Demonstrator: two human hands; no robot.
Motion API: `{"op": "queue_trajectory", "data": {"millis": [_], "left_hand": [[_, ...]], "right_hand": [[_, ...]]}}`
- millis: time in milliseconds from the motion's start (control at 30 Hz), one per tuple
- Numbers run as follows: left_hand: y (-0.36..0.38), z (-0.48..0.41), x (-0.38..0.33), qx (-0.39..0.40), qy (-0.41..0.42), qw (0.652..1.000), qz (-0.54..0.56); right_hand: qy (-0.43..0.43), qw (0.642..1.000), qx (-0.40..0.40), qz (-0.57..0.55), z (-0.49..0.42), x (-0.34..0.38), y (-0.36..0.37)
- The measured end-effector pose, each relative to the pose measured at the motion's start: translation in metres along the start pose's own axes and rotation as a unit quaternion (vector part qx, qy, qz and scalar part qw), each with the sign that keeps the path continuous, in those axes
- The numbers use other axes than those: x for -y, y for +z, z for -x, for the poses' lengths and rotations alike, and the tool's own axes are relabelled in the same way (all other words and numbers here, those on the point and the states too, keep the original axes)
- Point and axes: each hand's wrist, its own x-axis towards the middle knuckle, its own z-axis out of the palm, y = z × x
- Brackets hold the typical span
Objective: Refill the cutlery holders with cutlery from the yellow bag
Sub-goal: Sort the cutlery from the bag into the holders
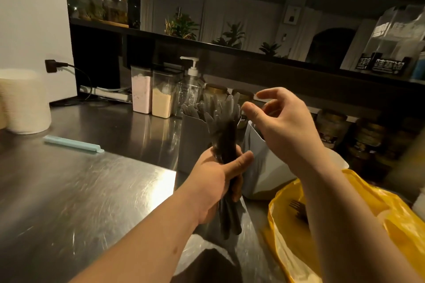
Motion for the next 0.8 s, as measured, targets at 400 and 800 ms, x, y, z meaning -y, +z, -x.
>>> {"op": "queue_trajectory", "data": {"millis": [400, 800], "left_hand": [[0.006, 0.002, 0.01, -0.028, -0.057, 0.994, -0.089], [0.008, 0.005, 0.007, -0.002, -0.047, 0.995, -0.092]], "right_hand": [[0.079, 0.976, 0.146, -0.138, 0.003, -0.013, 0.012], [0.086, 0.967, 0.099, -0.22, 0.004, -0.016, 0.004]]}}
